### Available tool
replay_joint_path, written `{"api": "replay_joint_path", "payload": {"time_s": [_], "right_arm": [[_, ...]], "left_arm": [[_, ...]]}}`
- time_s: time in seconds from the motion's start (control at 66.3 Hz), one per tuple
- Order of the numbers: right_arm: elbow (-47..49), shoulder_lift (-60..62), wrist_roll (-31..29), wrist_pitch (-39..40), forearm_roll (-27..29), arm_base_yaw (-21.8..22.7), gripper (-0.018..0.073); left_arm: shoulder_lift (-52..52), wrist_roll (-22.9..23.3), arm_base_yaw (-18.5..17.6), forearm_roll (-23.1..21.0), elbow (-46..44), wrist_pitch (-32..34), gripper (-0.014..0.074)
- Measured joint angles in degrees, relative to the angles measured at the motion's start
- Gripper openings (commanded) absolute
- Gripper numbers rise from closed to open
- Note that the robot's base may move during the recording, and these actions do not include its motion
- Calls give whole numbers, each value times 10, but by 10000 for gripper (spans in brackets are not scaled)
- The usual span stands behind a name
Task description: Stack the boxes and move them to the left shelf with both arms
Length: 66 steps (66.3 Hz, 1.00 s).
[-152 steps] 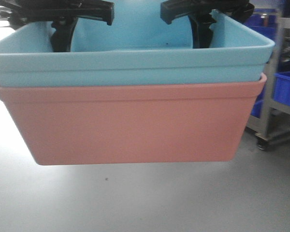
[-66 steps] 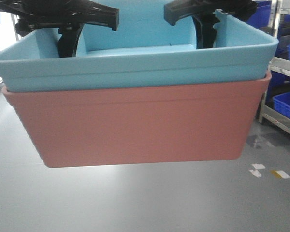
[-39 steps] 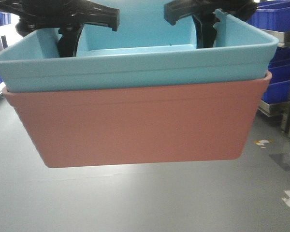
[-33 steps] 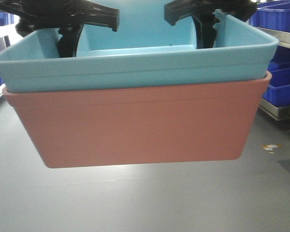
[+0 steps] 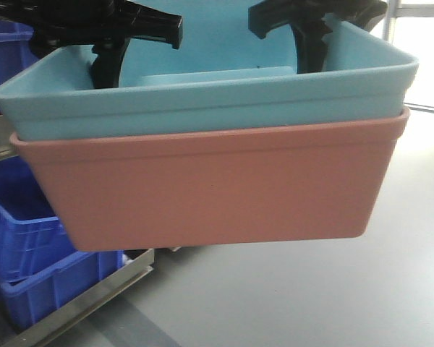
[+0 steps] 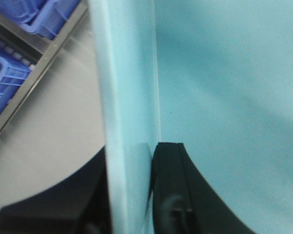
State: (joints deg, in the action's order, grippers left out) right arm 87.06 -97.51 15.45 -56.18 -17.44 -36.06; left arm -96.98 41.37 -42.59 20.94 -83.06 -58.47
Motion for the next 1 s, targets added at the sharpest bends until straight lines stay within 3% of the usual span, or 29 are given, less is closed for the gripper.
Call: {"api": "replay_joint_path", "payload": {"time_s": [0.996], "right_arm": [[0, 0, 0, 0, 0, 0, 56]], "left_arm": [[0, 0, 0, 0, 0, 1, -3]]}}
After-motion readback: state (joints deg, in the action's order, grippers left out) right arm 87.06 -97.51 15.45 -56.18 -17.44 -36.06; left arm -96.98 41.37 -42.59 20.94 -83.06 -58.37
